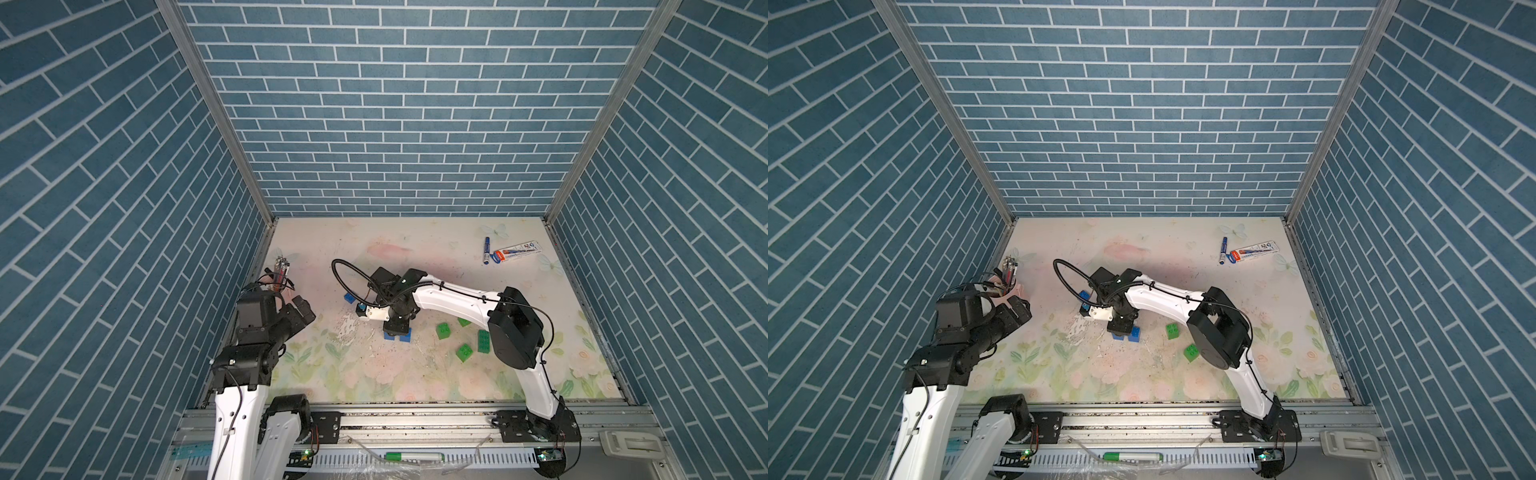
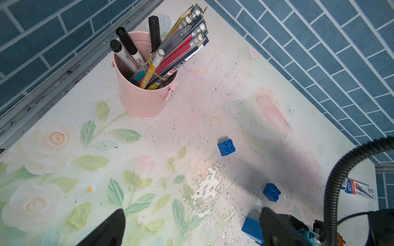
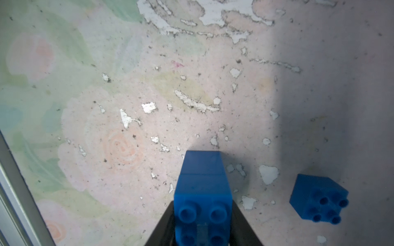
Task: Assemble the letter h with lego
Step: Assemble the lego brick with the lego brick.
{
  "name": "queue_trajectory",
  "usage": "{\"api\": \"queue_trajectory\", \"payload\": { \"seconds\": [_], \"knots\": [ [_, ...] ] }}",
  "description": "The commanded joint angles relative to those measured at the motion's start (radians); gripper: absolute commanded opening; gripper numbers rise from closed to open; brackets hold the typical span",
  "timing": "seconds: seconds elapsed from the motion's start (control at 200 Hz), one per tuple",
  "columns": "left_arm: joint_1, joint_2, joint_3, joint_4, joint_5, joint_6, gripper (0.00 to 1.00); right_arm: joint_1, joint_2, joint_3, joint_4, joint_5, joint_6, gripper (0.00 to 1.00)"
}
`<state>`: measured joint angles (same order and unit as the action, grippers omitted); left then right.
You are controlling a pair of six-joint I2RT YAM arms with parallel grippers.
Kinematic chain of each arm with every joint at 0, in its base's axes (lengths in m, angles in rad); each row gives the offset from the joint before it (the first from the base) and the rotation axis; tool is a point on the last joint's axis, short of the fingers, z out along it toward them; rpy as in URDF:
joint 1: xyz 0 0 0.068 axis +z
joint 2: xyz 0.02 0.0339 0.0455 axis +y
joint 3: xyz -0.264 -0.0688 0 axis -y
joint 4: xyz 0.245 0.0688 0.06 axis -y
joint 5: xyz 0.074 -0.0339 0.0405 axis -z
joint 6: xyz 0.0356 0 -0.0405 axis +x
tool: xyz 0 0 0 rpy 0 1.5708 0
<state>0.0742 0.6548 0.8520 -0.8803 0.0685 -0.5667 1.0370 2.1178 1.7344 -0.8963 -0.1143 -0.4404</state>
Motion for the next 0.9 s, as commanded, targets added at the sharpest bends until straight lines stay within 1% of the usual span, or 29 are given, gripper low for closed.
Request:
{"api": "queue_trajectory", "payload": {
  "seconds": [0.0,0.02,0.025,0.04,0.05,0.06,0.355,0.375,0.425,0.6,0.68,0.69,0.7,0.705,0.715,0.77,0.83,0.895],
  "knots": [
    [0.008,-0.001,-0.008,-0.002,-0.005,0.002,0.99,0.000,0.016,0.013,-0.012,0.021,0.013,0.40],
    [0.008,0.000,-0.008,-0.002,-0.005,0.003,0.99,0.000,0.014,0.014,-0.012,0.021,0.014,0.40],
    [0.008,-0.001,-0.008,-0.002,-0.005,0.002,0.99,0.000,0.014,0.014,-0.012,0.021,0.014,0.45],
    [0.008,0.000,-0.008,-0.002,-0.006,0.002,0.99,0.000,0.014,0.014,-0.012,0.021,0.015,0.63],
    [0.009,-0.001,-0.008,-0.002,-0.006,0.002,0.99,0.000,0.013,0.015,-0.012,0.021,0.016,0.68],
    [0.009,-0.001,-0.008,-0.002,-0.006,0.002,0.99,0.000,0.013,0.015,-0.012,0.021,0.016,0.69],
    [0.009,0.007,-0.007,-0.003,-0.007,0.004,0.99,0.004,-0.024,0.018,-0.004,0.021,0.018,0.72],
    [0.009,0.008,-0.006,-0.004,-0.008,0.005,0.99,0.003,-0.029,0.018,-0.001,0.043,0.017,0.72],
    [0.009,0.009,-0.005,-0.006,-0.009,0.004,0.99,0.003,-0.048,0.012,0.011,0.045,0.019,0.72],
    [0.009,0.034,-0.001,-0.015,-0.017,0.002,0.99,-0.003,-0.182,-0.022,0.087,0.042,0.045,0.73],
    [0.009,0.052,0.001,-0.017,-0.016,0.001,0.99,-0.009,-0.277,-0.073,0.179,0.035,0.084,0.73],
    [0.009,0.055,0.001,-0.017,-0.014,0.002,0.99,-0.009,-0.290,-0.082,0.195,0.037,0.090,0.80],
    [0.009,0.057,0.001,-0.017,-0.013,0.002,0.99,-0.010,-0.306,-0.095,0.210,0.038,0.098,0.91],
    [0.009,0.060,0.001,-0.017,-0.011,0.001,0.99,-0.011,-0.313,-0.099,0.220,0.040,0.101,0.95],
    [0.009,0.062,0.001,-0.017,-0.010,0.001,0.99,-0.011,-0.328,-0.112,0.236,0.042,0.108,0.97],
    [0.007,0.080,0.005,-0.020,0.000,0.001,0.99,-0.011,-0.409,-0.174,0.322,0.054,0.140,0.98],
    [0.005,0.105,0.013,-0.022,0.012,0.003,0.99,-0.011,-0.488,-0.236,0.417,0.112,0.189,0.98],
    [-0.006,0.140,0.027,-0.028,0.020,0.000,0.99,-0.016,-0.551,-0.273,0.465,0.159,0.268,0.98]
  ]
}}
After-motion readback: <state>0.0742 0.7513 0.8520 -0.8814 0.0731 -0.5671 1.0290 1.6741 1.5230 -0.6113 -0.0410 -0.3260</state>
